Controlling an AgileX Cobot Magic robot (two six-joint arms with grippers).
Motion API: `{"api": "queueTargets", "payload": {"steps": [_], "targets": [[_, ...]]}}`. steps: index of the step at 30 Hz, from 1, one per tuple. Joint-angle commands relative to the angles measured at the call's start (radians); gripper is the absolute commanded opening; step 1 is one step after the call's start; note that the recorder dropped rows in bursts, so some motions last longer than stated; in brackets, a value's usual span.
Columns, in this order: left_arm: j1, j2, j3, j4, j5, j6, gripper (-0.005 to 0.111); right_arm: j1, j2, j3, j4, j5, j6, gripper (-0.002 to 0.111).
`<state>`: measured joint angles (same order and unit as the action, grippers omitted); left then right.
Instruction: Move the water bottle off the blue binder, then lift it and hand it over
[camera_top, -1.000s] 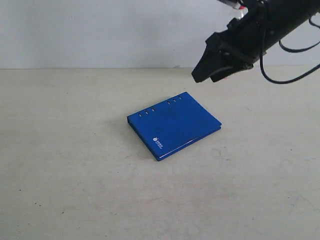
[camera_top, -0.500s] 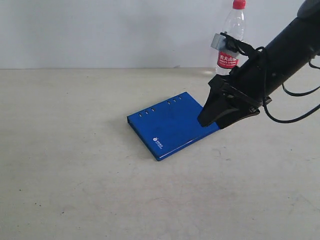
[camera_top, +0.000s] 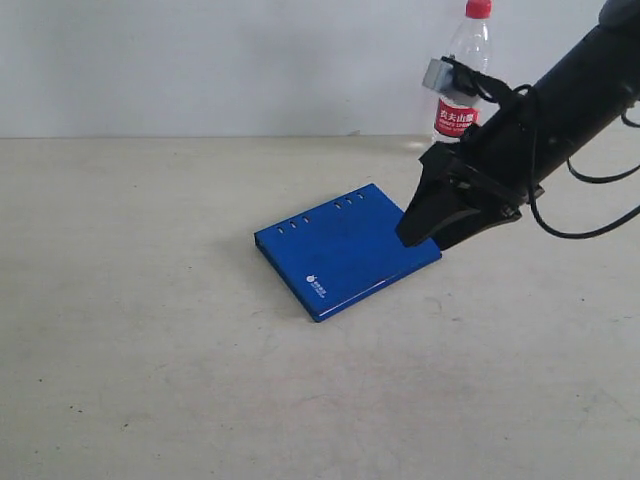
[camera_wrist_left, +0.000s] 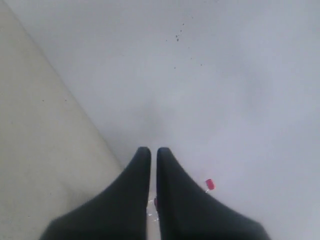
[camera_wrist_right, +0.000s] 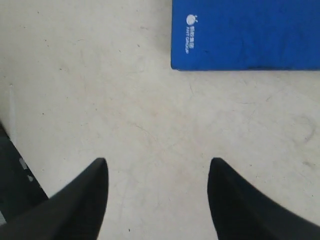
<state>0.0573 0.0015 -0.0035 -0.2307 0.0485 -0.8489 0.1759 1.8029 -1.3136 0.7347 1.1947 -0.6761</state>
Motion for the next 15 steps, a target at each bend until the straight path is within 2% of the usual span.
{"api": "queueTargets", "payload": {"steps": [1,4,6,8,12,15], "targets": [[-0.008,-0.001,0.003,-0.017,-0.005,-0.019,0.004,-0.008,-0.095,-0.122,-0.001,0.026,-0.002,0.052],[-0.008,-0.001,0.003,-0.017,0.104,-0.019,0.004,-0.008,-0.174,-0.249,-0.112,0.026,0.011,0.052],[-0.008,-0.001,0.003,-0.024,0.208,-0.019,0.004,-0.008,-0.228,-0.318,-0.269,0.005,0.071,0.052],[-0.008,-0.001,0.003,-0.024,0.252,0.004,0.004,-0.008,-0.275,-0.358,-0.480,-0.002,0.164,0.052],[-0.008,-0.001,0.000,-0.080,0.151,0.209,0.004,-0.008,-0.341,-0.358,-0.863,0.018,0.398,0.053],[-0.008,-0.001,-0.113,-0.124,0.125,0.362,0.004,-0.008,-0.355,-0.335,-0.975,0.013,0.522,0.053]]}}
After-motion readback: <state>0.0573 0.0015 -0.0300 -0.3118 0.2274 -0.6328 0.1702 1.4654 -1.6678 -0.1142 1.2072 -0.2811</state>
